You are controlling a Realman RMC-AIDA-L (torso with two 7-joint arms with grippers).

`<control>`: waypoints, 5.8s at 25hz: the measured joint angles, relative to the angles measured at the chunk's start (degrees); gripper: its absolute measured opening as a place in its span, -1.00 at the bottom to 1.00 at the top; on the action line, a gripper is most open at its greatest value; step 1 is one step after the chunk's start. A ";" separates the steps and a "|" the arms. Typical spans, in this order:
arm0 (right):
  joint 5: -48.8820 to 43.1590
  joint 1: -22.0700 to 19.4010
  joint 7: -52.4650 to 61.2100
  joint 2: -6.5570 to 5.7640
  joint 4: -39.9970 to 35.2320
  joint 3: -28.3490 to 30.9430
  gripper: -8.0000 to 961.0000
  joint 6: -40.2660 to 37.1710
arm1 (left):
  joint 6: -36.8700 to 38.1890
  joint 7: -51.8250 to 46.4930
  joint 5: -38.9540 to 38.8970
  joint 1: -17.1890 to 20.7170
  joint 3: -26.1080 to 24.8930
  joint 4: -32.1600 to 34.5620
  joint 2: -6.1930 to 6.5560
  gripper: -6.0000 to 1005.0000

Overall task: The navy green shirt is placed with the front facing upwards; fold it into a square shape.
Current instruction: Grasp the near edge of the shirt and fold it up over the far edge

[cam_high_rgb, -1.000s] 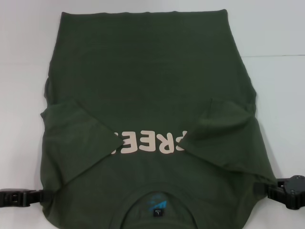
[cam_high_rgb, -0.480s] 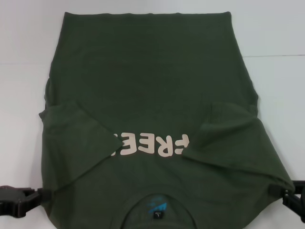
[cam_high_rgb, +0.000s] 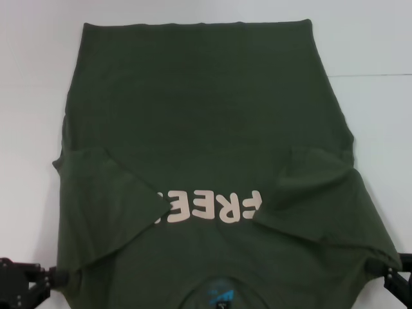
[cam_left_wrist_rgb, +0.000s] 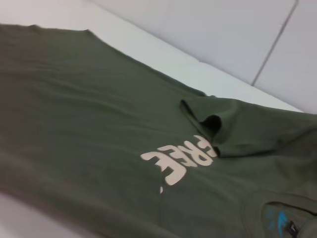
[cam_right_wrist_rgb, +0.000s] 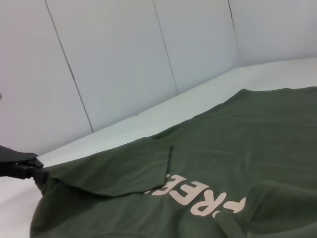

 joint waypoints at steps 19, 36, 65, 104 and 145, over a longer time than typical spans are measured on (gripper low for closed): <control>-0.24 -11.20 -16.01 -0.24 2.90 6.66 -0.91 -7.12 | 7.89 13.92 0.55 3.90 0.08 0.57 -0.95 -0.94; -0.35 -9.50 -17.26 0.16 3.28 12.89 -0.91 -8.01 | 5.37 15.49 -3.04 3.72 -6.46 -0.90 -0.86 -0.94; 0.36 4.18 -7.97 -0.23 5.93 23.71 -0.91 3.84 | -15.01 13.21 -16.02 -1.56 -7.30 -11.74 0.03 -0.94; 3.60 29.96 -2.01 -1.06 12.34 22.47 -0.91 51.66 | -63.77 23.19 -27.03 -24.90 -6.49 -26.06 -0.62 -0.94; 8.47 35.33 -6.33 -0.99 16.65 17.17 -0.15 65.58 | -69.96 39.03 -45.84 -26.76 -6.63 -28.78 -2.91 -0.22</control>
